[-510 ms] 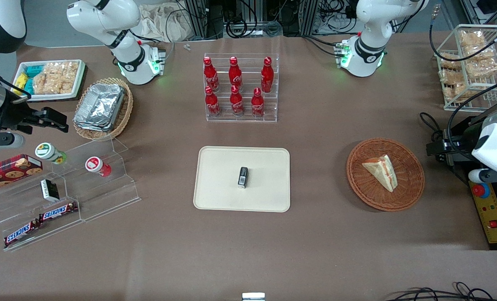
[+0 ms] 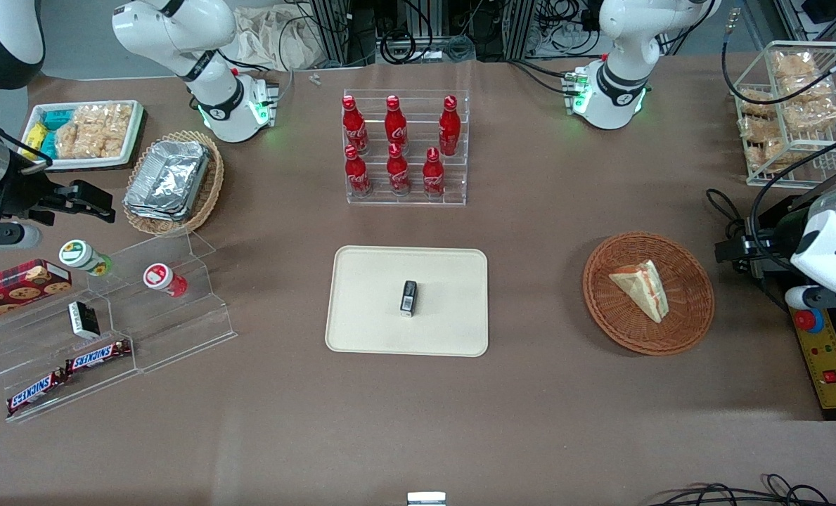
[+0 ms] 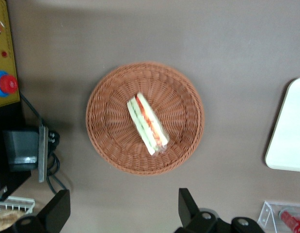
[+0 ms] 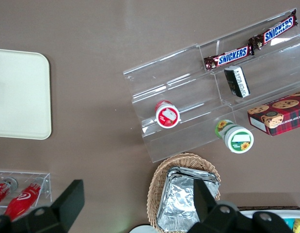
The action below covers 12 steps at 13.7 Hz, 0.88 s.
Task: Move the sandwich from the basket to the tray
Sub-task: 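Move the left gripper down over the sandwich in the wicker basket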
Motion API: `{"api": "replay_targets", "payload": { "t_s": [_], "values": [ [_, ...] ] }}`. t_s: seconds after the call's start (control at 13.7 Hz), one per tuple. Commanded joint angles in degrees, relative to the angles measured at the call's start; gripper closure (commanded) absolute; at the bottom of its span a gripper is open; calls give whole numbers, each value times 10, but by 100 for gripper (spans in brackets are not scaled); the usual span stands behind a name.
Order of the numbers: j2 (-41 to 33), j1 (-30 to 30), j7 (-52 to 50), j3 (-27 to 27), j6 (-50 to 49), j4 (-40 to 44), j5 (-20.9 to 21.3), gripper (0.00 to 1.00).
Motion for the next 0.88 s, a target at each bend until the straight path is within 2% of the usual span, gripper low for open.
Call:
{"api": "replay_targets", "payload": {
  "t_s": [0.0, 0.15, 0.29, 0.66, 0.8],
  "values": [
    [-9, 1, -15, -3, 40, -84, -3, 0],
    [-43, 1, -25, -3, 152, -197, -12, 0],
    [-48, 3, -55, -3, 228, -258, -17, 0],
    [9, 1, -185, -2, 308, -276, -9, 0],
    [15, 1, -202, -1, 345, -300, -6, 1]
  ]
}}
